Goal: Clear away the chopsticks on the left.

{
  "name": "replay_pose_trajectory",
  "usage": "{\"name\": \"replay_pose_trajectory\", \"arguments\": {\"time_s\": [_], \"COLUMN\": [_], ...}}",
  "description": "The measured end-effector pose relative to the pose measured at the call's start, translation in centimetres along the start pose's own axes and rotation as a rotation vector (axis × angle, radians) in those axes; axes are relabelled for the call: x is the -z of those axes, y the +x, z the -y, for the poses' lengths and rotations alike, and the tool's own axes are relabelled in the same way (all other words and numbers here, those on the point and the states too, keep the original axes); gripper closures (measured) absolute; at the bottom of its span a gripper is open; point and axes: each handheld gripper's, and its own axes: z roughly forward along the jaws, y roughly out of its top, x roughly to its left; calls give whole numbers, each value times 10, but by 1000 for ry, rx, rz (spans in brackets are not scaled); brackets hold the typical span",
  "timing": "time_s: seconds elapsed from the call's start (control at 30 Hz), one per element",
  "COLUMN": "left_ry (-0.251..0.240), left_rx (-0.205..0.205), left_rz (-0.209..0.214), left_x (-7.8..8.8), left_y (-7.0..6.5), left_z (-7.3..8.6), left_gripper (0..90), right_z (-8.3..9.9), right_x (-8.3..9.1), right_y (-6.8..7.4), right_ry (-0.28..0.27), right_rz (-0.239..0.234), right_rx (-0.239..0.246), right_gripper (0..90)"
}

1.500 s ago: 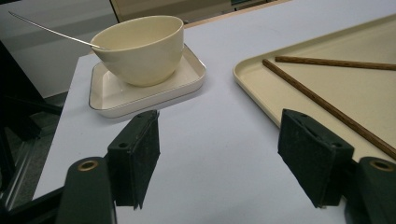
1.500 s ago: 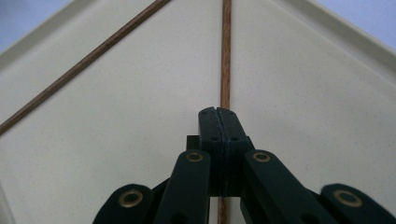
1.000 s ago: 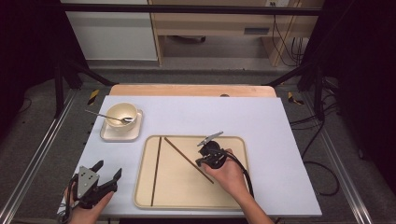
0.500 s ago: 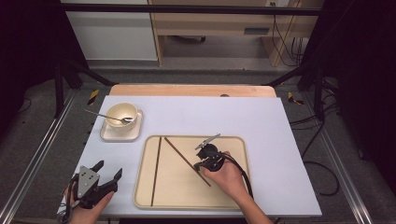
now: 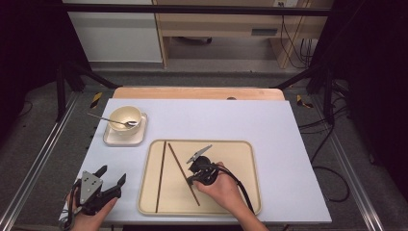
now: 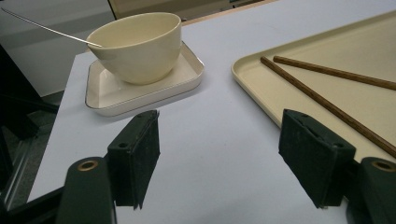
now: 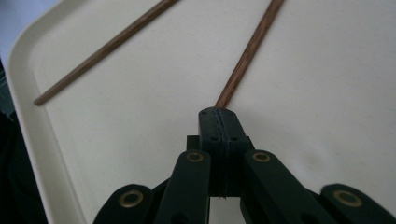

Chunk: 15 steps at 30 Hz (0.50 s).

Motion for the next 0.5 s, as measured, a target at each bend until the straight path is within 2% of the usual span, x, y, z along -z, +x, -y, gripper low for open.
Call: {"name": "replay_pose_trajectory", "arguments": {"time_s": [0.27, 0.5], "left_ry": [4, 7], "left_rx": [-1, -5], "left_rz": [5, 10], "left_x": [0, -1], "left_y": [0, -1], "left_z": [0, 0], "left_gripper": [291, 290], "right_z": [-7, -14], "right_x": [-11, -18], "right_y": [17, 24], "right_ry": [-6, -6], "right_rz": [-39, -47], "right_rx": [36, 55], "right_gripper": [900, 900]}}
